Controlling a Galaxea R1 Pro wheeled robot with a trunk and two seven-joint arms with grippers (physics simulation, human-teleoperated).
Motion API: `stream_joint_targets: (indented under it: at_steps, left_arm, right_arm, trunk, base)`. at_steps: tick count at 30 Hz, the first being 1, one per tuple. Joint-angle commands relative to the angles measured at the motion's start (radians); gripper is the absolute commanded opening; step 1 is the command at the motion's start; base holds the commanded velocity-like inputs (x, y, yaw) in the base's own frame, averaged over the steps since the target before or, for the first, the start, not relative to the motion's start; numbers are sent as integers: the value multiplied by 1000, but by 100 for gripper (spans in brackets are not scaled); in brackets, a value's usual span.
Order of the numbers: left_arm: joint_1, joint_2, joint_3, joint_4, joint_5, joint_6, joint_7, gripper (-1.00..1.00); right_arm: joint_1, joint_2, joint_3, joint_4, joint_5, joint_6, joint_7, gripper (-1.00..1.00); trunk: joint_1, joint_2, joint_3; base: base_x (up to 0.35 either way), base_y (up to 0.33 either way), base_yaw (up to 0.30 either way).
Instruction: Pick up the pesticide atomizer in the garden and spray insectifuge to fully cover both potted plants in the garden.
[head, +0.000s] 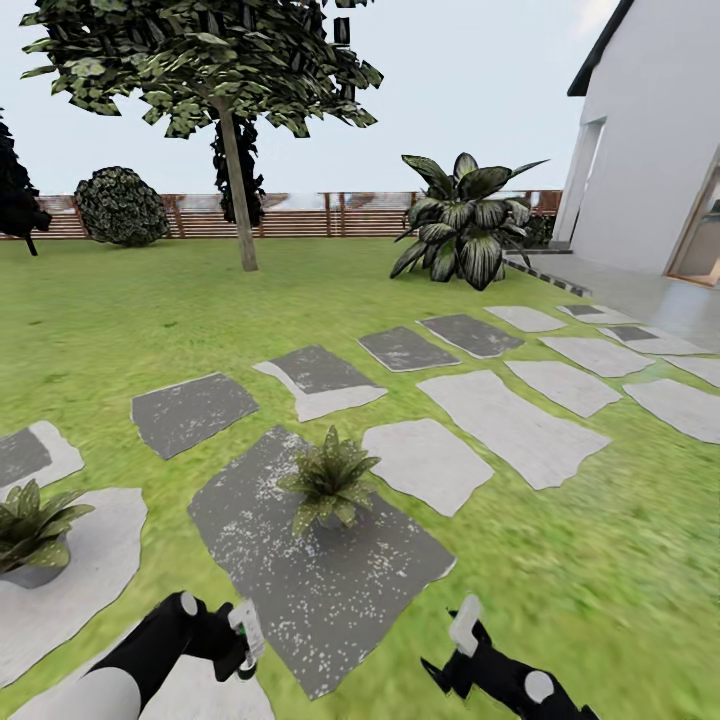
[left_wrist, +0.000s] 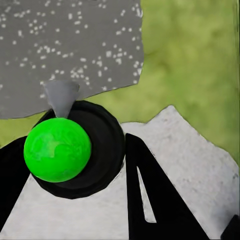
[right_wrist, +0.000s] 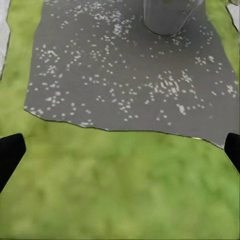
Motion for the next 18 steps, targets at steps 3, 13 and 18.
stream_joint_targets:
  at_steps: [3,13,18]
  left_arm:
    - [-1,-5,-72,1,0,-8,-9,-100]
    - [-3,-14,-116,15,-2,-9,-101,-100]
    - [-6,-17,-117,14,-2,-9,-106,-100]
  right_arm:
    - [-45,8,-8,1,81,12,58,100]
    - [-97,16,133,-2,109,18,242,100]
    - [-113,31,176,-4,107,18,266,-100]
  trunk:
    - [0,0,-1]
    - [0,0,-1]
    - [0,0,-1]
  base:
    - [0,0,0]
    - [0,0,0]
    - [0,0,0]
